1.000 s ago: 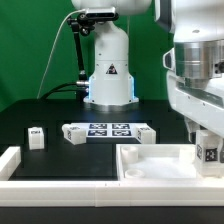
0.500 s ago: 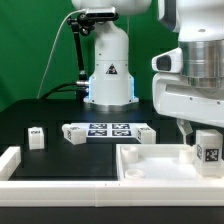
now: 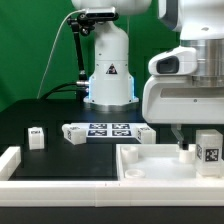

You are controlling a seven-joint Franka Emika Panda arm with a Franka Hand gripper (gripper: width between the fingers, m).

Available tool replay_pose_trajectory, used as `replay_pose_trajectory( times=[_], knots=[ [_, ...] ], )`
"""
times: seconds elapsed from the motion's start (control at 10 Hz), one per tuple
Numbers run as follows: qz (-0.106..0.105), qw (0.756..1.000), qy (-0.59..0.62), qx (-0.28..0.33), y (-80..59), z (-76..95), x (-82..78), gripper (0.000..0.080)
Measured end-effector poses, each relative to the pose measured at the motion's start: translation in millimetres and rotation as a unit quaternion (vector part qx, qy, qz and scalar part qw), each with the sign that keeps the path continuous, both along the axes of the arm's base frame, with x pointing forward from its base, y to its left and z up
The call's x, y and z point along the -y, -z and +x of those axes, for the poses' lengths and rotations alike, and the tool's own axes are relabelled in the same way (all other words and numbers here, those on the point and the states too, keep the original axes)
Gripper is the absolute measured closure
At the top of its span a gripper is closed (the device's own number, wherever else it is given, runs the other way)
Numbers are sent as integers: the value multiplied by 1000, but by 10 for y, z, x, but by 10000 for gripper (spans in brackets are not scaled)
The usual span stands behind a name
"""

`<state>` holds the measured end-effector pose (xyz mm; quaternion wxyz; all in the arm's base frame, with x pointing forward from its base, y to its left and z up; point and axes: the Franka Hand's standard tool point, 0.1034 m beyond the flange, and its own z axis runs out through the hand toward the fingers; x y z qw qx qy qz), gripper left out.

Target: Assemble one leg

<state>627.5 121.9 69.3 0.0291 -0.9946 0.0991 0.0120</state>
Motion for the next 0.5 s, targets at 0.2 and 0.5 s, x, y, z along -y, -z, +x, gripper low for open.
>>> replay_pose_trajectory(
  times=[0.2, 0.5],
  knots=[
    [-22, 995, -95, 20, 5, 18, -61, 150],
    [-22, 991, -133, 21, 10, 23, -32, 263]
  ],
)
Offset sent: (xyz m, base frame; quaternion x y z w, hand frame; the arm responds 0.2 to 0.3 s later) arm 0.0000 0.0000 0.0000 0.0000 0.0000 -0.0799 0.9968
